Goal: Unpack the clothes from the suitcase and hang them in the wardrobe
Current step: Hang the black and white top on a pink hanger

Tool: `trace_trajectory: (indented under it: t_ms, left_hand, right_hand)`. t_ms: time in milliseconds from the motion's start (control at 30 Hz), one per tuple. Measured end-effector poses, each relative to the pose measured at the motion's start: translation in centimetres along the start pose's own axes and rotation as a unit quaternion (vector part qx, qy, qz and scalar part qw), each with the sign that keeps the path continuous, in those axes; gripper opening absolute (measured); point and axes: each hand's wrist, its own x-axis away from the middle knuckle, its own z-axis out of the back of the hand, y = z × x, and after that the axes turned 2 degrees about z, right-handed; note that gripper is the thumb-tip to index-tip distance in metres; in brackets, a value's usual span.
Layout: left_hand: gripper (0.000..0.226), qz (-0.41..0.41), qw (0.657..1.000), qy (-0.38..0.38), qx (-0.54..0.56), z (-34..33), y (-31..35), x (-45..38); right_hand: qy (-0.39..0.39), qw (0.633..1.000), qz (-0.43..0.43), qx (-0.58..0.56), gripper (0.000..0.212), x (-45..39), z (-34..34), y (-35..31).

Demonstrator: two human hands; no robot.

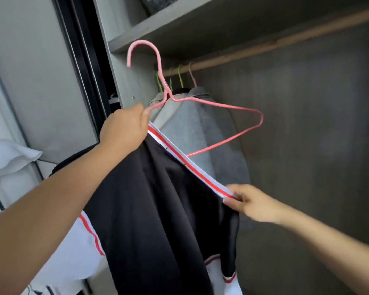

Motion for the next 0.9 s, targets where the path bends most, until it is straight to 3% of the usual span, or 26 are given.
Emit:
trace_trajectory:
  t_ms: [100, 200, 267, 333, 433, 533, 667, 800, 900]
  left_hand:
    - [0.046, 0.101, 0.985, -0.046, 0.130, 0.0, -2.0, 0.8]
    - [0.047, 0.154, 0.968, -0.085, 0.178, -1.0, -3.2, 2.5]
    - [0.046, 0.162, 0.960, -0.122, 0.194, -1.7, -3.3, 3.1]
    - [0.048, 0.160, 0.954, -0.166, 0.192, -2.1, -3.0, 3.4]
    - [0.047, 0.149, 0.936, -0.243, 0.209, -2.0, -3.3, 3.1]
    - [0.038, 0.129, 0.920, -0.313, 0.198, -2.0, -3.7, 3.0]
    - [0.044, 0.074, 0.929, -0.297, 0.205, -2.6, -0.7, 2.8]
    - [0.046, 0.039, 0.946, -0.205, 0.247, -3.1, 2.0, 2.1]
    - [0.046, 0.060, 0.942, -0.154, 0.291, -3.7, 1.5, 1.8]
  right_hand:
    - [0.130, 0.989, -0.010, 0.073, 0.021, 0.3, 4.5, 1.6]
    - [0.288, 0.956, 0.021, 0.057, 0.027, 1.3, 7.5, 2.3]
    - [0.333, 0.940, 0.042, 0.068, 0.039, 1.4, 8.5, 2.3]
    - [0.359, 0.927, 0.060, 0.090, 0.035, 1.3, 9.3, 2.1]
    - [0.315, 0.938, 0.050, 0.134, 0.023, 1.2, 10.2, 1.5]
    - [0.187, 0.964, 0.037, 0.188, 0.010, 0.7, 11.1, 1.0]
    - [0.110, 0.979, 0.051, 0.166, 0.011, -1.1, 10.4, -1.3]
    - [0.127, 0.969, 0.052, 0.204, 0.014, -3.1, 10.0, -4.0]
    - [0.219, 0.939, -0.006, 0.265, 0.035, -2.8, 11.5, -3.9]
